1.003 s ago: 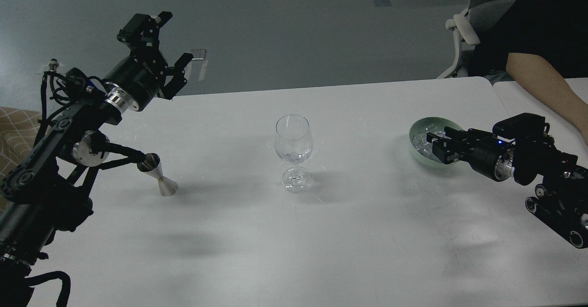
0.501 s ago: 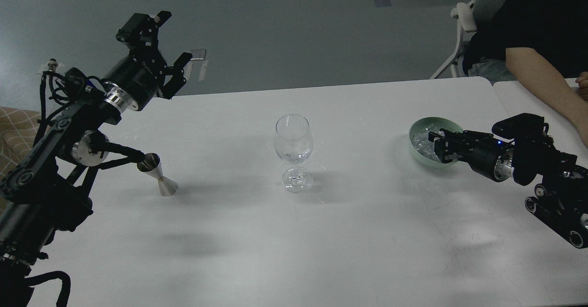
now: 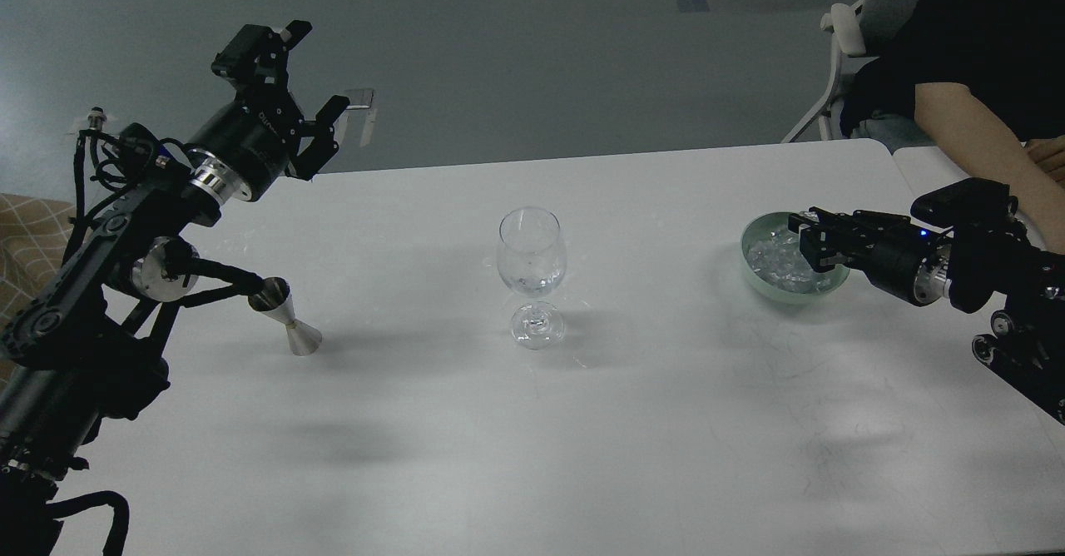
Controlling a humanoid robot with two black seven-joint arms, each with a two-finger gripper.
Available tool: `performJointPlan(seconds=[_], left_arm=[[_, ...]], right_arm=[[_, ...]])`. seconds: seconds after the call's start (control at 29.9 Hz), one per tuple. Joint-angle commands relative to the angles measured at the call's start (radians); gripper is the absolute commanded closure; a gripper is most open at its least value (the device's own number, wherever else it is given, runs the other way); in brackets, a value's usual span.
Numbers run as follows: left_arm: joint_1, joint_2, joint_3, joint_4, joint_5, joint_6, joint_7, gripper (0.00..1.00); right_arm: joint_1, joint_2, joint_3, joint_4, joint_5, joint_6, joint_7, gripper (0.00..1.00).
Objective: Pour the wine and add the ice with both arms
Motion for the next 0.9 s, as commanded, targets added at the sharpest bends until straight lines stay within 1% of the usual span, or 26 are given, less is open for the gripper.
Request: performJointPlan(seconds=[0.0, 0.27, 0.37, 0.5, 0.6, 0.74, 0.8, 0.87], left_arm=[[-0.004, 0.005, 0.002, 0.000, -0.002, -0.002, 0.000, 0.02], [-0.002, 0.008, 0.002, -0.001, -0.002, -0.002, 0.002, 0.02], [-0.002, 0.010, 0.002, 0.000, -0.003, -0.002, 0.002, 0.02], [-0.001, 0.008, 0.000, 0.000, -0.003, 0.000, 0.000, 0.02], [0.001, -0.003, -0.003, 0.000, -0.003, 0.003, 0.000, 0.02], [-0.002, -0.001, -0.003, 0.002, -0.002, 0.002, 0.000, 0.02], [-0.010, -0.001, -0.001, 0.002, 0.002, 0.002, 0.000, 0.02], [-0.011, -0.003, -0.001, 0.003, 0.002, 0.002, 0.000, 0.02]], right_arm=[[0.031, -0.047, 0.003, 0.053, 0.002, 0.026, -0.007, 0.89], [0.197, -0.053, 0.003, 0.154, 0.002, 0.094, -0.010, 0.90], [0.252, -0.044, 0.004, 0.209, 0.002, 0.146, -0.024, 0.91], [0.300, -0.019, 0.001, 0.273, -0.002, 0.189, -0.037, 0.93], [0.308, -0.001, -0.004, 0.335, -0.004, 0.198, -0.041, 0.93], [0.308, 0.010, -0.010, 0.375, -0.007, 0.221, -0.042, 0.93], [0.317, 0.019, -0.023, 0.399, -0.007, 0.229, -0.056, 0.93], [0.321, 0.028, -0.025, 0.412, -0.007, 0.229, -0.059, 0.93]])
